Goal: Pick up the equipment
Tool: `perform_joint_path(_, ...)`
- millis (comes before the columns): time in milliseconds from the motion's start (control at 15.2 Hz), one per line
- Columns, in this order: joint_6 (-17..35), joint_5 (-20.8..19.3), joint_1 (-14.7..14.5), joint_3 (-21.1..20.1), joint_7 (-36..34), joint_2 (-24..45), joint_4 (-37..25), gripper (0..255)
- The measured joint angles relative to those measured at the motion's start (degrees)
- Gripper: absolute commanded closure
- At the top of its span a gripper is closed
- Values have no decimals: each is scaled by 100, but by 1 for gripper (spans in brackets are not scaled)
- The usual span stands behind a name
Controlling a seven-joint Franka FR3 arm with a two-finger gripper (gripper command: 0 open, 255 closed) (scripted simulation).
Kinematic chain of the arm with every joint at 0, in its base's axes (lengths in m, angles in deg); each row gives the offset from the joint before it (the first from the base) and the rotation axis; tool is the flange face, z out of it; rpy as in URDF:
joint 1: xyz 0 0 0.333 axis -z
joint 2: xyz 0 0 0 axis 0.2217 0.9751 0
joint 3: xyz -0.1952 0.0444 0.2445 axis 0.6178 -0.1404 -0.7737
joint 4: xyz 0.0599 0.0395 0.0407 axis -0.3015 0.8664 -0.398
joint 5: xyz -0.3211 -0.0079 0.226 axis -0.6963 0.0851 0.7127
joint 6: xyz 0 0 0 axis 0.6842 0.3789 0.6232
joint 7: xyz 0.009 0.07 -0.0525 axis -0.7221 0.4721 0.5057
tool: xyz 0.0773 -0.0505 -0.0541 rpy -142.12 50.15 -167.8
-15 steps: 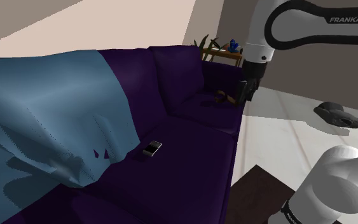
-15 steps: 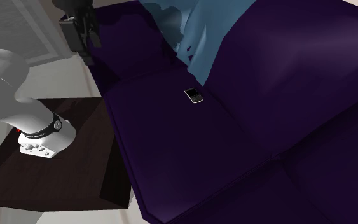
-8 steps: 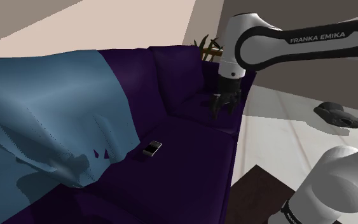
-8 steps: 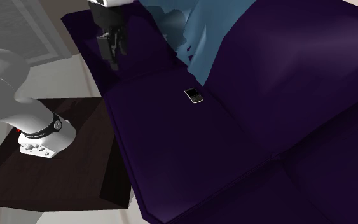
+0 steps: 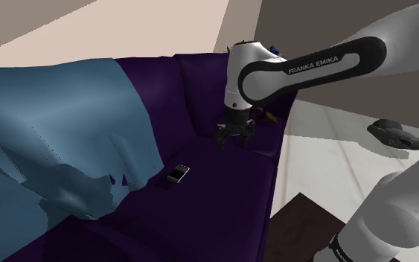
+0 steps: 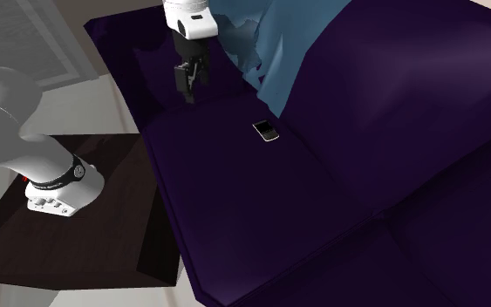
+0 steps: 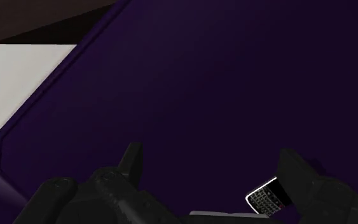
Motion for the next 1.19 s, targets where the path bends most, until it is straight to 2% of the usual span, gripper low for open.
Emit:
perform_joint_path(264, 464, -280, 95, -247, -964, 900, -359, 0)
perform_joint_path(528, 784, -722, 88, -351, -1964, 1914, -940, 0)
perform_joint_path(858, 1055, -1272, -112, -215, -3103, 3158, -1763, 0)
perform_joint_path(1188, 1026, -1602, -411, 78, -3962, 4312, -2875, 0)
